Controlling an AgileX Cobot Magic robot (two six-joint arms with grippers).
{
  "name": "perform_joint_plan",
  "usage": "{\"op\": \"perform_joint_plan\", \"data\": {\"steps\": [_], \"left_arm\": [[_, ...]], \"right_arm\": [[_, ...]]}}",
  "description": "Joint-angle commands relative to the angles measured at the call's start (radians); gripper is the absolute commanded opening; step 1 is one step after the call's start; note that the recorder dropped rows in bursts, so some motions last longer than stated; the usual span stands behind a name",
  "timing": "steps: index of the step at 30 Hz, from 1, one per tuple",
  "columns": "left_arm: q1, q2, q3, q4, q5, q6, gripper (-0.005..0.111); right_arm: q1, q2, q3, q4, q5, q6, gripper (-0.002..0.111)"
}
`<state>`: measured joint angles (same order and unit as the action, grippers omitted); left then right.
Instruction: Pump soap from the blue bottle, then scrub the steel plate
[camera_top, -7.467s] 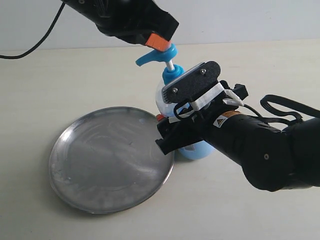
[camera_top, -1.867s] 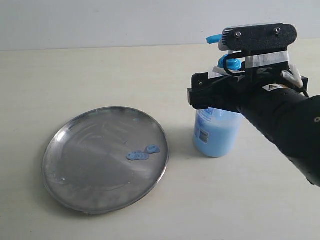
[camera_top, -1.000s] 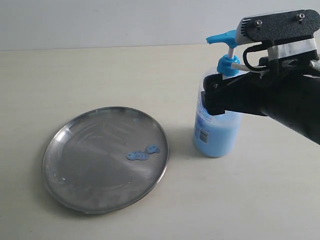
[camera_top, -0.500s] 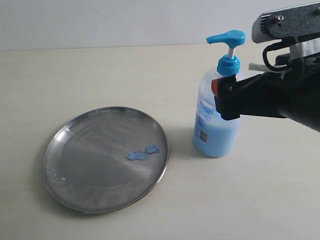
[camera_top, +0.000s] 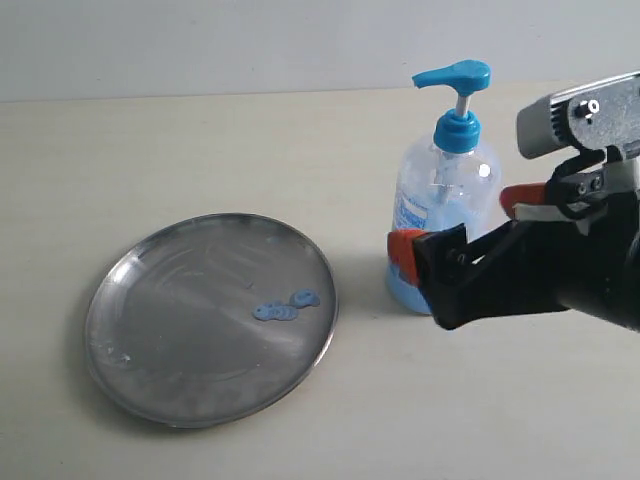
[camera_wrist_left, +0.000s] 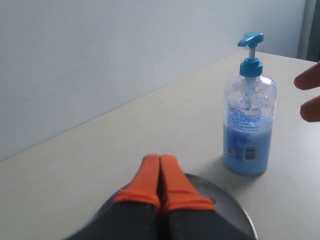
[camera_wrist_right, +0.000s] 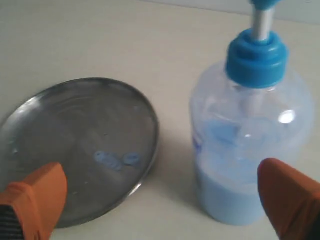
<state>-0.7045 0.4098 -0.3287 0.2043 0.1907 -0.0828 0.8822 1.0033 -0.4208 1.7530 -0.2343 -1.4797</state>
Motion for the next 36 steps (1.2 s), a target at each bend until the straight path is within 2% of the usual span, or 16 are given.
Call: {"op": "perform_joint_plan", "data": {"steps": [1, 5, 8, 16, 18, 21, 23, 25, 27, 30, 32, 33, 36], "left_arm": [[-0.003, -0.004, 0.003, 0.003, -0.003, 0.000, 0.000], [-0.003, -0.004, 0.003, 0.003, -0.003, 0.000, 0.000], [-0.003, -0.004, 0.003, 0.003, -0.003, 0.000, 0.000], [-0.003, -0.004, 0.021, 0.023, -0.017, 0.000, 0.000], [-0.003, -0.002, 0.036, 0.042, -0.035, 0.000, 0.000], [-0.003, -0.002, 0.037, 0.044, -0.040, 0.000, 0.000], [-0.003, -0.002, 0.037, 0.048, -0.040, 0.000, 0.000], [-0.003, -0.002, 0.037, 0.048, -0.044, 0.000, 0.000], [-0.003, -0.002, 0.037, 0.048, -0.044, 0.000, 0.000], [-0.003, -0.002, 0.037, 0.050, -0.044, 0.000, 0.000], [-0.003, 0.002, 0.037, 0.050, -0.044, 0.000, 0.000], [-0.003, 0.010, 0.037, 0.050, -0.044, 0.000, 0.000], [-0.003, 0.033, 0.037, 0.050, -0.044, 0.000, 0.000]], "right_arm": [[0.002, -0.007, 0.008, -0.009, 0.186, -0.020, 0.102], [0.002, -0.007, 0.008, -0.009, 0.290, -0.020, 0.102], [0.002, -0.007, 0.008, -0.109, 0.313, -0.020, 0.102], [0.002, 0.017, 0.008, -0.473, 0.282, -0.019, 0.102], [0.002, 0.047, 0.008, -0.643, 0.300, -0.017, 0.102], [0.002, 0.106, 0.008, -0.726, 0.298, -0.008, 0.102], [0.002, 0.155, 0.008, -0.783, 0.348, -0.008, 0.102], [0.002, 0.214, 0.008, -0.891, 0.435, 0.073, 0.102], [0.002, 0.275, 0.005, -1.191, 0.507, 0.364, 0.102], [0.002, 0.322, -0.045, -1.729, 0.670, 0.993, 0.102], [0.002, 0.322, -0.106, -1.960, 0.742, 1.291, 0.102], [0.002, 0.322, -0.133, -2.042, 0.790, 1.401, 0.102], [0.002, 0.322, -0.157, -2.154, 0.846, 1.540, 0.102]]}}
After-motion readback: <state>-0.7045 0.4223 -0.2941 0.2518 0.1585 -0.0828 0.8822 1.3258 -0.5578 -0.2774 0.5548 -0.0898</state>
